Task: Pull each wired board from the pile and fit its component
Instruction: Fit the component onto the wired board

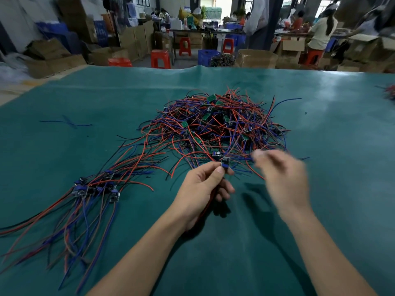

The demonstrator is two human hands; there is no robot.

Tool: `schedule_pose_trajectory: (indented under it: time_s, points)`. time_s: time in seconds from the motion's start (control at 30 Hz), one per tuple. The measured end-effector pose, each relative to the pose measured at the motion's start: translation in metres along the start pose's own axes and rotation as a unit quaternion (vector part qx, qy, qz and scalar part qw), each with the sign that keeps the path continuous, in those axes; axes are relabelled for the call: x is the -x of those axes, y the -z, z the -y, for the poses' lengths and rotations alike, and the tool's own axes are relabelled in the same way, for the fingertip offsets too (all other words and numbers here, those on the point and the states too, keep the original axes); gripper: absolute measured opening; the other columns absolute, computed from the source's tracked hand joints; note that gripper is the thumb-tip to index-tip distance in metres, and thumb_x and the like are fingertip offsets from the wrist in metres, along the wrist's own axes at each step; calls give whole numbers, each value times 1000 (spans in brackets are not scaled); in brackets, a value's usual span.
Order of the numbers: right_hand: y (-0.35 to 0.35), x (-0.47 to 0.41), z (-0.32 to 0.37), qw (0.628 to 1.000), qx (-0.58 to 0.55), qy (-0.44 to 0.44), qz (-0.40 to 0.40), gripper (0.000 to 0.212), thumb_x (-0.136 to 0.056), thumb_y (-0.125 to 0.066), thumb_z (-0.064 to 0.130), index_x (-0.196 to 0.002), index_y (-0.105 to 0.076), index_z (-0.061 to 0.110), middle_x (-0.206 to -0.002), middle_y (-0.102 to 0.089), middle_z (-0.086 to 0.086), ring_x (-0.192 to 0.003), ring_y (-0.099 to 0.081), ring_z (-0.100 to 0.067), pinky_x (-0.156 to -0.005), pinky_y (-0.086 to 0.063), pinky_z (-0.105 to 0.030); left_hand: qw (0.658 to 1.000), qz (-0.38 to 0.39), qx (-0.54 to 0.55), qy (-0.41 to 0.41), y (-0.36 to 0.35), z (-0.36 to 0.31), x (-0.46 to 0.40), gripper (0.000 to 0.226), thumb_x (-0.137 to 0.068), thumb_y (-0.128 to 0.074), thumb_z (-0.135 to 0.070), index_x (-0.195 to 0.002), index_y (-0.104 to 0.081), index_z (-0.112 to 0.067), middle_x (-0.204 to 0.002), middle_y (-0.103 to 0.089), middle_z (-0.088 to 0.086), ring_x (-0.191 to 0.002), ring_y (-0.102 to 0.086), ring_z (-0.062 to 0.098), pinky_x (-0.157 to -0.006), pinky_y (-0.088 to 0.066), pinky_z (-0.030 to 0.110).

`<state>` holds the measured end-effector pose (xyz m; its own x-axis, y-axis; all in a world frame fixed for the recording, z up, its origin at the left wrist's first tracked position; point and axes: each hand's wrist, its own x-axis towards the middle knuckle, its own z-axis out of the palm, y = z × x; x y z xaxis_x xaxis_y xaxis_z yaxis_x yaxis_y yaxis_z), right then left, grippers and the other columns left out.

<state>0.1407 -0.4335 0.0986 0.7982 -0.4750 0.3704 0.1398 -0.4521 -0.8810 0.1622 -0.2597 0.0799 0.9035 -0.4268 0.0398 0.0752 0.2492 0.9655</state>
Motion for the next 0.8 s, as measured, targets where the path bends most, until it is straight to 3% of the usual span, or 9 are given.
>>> schedule_pose_trajectory:
  time_s: [0.07,0.13,0.23,0.33,0.43,0.5,0.63,0.73,0.8]
  points:
    - [-18,14,9,987,-60,-5,147,16,-85,-70,43,-85,-76,28,-79,-75,8,-73,-66,-4,-65,-52,-23,1000,15,-24,-3,0,0,1,22,-106,-45,-15,-100,-65,-10,-70,-69,8,-55,-60,12,-53,-43,18]
    - [-23,18,9,984,-82,28,158,10,-88,-73,34,-84,-76,26,-76,-74,7,-69,-64,-4,-65,-50,-20,998,40,-48,4,0,-1,3,22,-106,-45,-14,-104,-66,-7,-71,-71,9,-55,-61,13,-54,-44,18]
    - [-10,8,6,991,-84,64,85,11,-90,-74,24,-79,-77,25,-73,-73,10,-64,-59,0,-64,-49,-19,991,93,-94,23,-1,-3,4,25,-107,-44,-15,-94,-65,-10,-69,-72,3,-56,-63,9,-55,-46,16]
    - [10,-7,16,989,-139,50,-23,16,-92,-73,16,-79,-74,25,-68,-68,14,-64,-53,-4,-64,-47,-32,981,132,-139,26,-2,-6,7,25,-107,-46,-15,-90,-64,-12,-74,-73,2,-64,-63,7,-61,-46,15]
    - [30,-16,50,967,-220,31,-121,12,-93,-72,15,-83,-72,21,-65,-68,15,-60,-51,-4,-60,-44,-23,980,140,-139,28,-1,-7,7,24,-107,-46,-12,-91,-64,-10,-78,-73,7,-67,-61,8,-64,-45,16]
    - [34,-17,83,950,-286,37,-122,7,-93,-72,18,-86,-74,18,-70,-69,10,-62,-53,-6,-59,-44,-22,984,121,-127,37,-1,-5,5,26,-106,-44,-9,-90,-65,-8,-79,-73,12,-65,-60,9,-63,-45,17]
    - [-3,1,143,951,-295,61,72,17,-89,-74,28,-79,-77,15,-74,-71,0,-66,-56,-9,-54,-45,-25,989,75,-123,34,-2,-1,3,26,-106,-45,-11,-90,-66,-11,-73,-73,3,-63,-59,10,-62,-48,17]
    - [-58,12,158,961,-111,103,233,48,-94,-67,45,-80,-75,1,-62,-56,-15,-58,-44,-13,-52,-37,-38,991,51,-121,19,-3,1,3,12,-95,-56,-7,-91,-67,-9,-76,-74,-5,-70,-63,6,-71,-53,21]
    - [-84,7,149,937,52,115,324,53,-96,-62,51,-83,-72,1,-59,-53,-9,-56,-45,-13,-56,-37,-31,991,42,-123,13,-2,2,3,14,-88,-56,-7,-89,-69,-11,-80,-75,-2,-73,-64,7,-73,-54,24]
